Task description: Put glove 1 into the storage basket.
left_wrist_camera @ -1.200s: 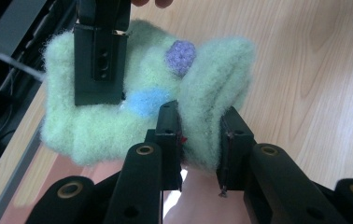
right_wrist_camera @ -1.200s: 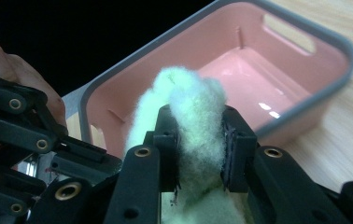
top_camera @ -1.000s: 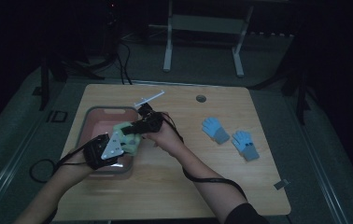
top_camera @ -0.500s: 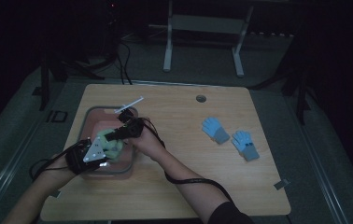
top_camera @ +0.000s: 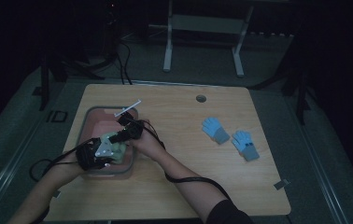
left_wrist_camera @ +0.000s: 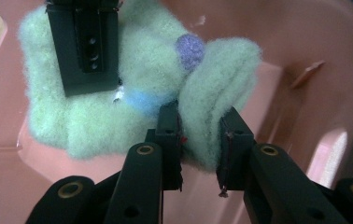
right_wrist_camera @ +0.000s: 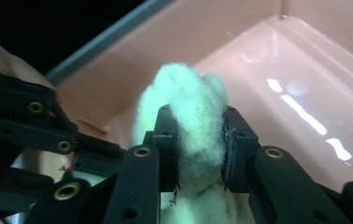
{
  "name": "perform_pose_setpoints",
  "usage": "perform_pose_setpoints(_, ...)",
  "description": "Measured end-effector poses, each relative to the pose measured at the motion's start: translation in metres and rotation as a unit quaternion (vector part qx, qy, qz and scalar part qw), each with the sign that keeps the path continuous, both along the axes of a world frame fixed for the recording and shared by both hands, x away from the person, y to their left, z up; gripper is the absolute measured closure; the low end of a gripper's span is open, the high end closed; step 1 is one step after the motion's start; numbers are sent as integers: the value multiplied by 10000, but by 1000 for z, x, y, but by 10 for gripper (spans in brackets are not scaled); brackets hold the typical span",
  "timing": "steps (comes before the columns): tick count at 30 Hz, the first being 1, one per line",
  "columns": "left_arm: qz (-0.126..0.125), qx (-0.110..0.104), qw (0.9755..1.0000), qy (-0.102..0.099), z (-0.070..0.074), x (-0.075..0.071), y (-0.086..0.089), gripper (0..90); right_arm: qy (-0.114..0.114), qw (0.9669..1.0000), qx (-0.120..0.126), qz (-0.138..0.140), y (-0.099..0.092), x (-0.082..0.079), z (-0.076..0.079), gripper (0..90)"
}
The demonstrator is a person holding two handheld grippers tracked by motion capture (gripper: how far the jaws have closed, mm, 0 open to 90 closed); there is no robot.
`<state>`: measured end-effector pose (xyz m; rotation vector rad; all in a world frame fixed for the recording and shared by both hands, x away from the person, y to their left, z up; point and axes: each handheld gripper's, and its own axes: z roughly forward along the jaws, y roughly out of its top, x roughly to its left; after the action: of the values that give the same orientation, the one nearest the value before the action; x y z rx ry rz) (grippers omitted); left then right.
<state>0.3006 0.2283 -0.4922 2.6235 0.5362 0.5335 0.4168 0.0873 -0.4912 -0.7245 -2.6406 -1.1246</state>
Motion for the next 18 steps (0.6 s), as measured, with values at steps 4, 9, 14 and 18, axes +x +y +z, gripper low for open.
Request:
perform_pose_setpoints(4, -14, 55, 9999, 122, -2, 4, -1, 740, -76, 9999, -152, -21, 3, -1, -3, 688)
perform_pose_setpoints(9, -83, 197, 9992, 327, -5, 12, -2, 718, -204, 9991, -344, -101, 6, -2, -3, 562)
perform_pose_setpoints(14, 55, 375, 9985, 406, -9, 14, -4, 644, -330, 9987, -293, -240, 0, 1, 1, 499)
perform_pose_setpoints(18, 373, 124, 9987, 320, -6, 14, 0, 516, -344, 9990, -147, -248, -8, 2, 6, 473)
